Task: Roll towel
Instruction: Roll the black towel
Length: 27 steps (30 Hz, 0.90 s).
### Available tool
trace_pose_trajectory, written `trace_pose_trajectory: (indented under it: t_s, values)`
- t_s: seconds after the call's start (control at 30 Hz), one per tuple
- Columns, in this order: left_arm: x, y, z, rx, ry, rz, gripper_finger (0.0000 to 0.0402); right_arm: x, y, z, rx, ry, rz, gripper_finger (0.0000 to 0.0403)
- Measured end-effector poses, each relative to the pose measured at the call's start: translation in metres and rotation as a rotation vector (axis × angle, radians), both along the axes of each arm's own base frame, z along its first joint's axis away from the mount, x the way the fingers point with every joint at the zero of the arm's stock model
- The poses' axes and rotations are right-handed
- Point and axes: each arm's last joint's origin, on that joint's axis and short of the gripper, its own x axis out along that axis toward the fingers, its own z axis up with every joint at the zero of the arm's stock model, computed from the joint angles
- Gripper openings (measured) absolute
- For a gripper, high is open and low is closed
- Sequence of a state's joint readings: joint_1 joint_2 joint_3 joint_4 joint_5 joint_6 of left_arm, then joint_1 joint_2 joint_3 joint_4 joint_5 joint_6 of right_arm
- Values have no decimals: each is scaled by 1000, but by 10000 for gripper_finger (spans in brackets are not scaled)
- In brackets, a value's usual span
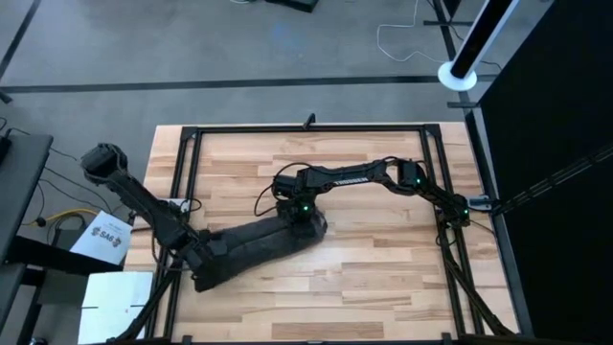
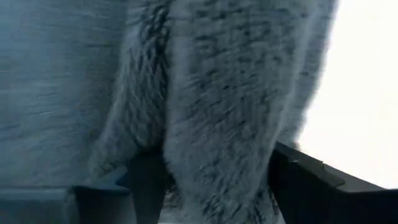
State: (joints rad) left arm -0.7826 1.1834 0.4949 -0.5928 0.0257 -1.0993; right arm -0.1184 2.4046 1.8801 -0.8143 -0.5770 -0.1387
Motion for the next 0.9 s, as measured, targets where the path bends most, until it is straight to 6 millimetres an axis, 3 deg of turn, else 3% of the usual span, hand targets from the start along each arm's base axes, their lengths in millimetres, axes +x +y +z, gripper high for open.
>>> trace_pose_trajectory:
  t_s: [0.1, 0.2, 0.43, 0.57, 0.73, 0.9]
  values:
    - [13, -14, -3, -210, -54, -69, 220, 0, 0, 0, 0, -2, 1, 77]
    - [21, -21, 0, -295, -100, -116, 187, 0, 0, 0, -1, -2, 2, 77]
    - [24, -26, 18, -409, -217, -186, 20, 0, 1, 0, 0, 3, 3, 77]
    - [20, -18, 30, -380, -279, -116, 19, -1, 1, 0, 1, 10, 3, 77]
    - [7, -6, 49, -331, -488, 35, 19, -2, 3, -1, 24, 20, 10, 77]
    - [-26, 15, 14, -338, -434, 253, 19, -2, 3, -1, 24, 23, 11, 77]
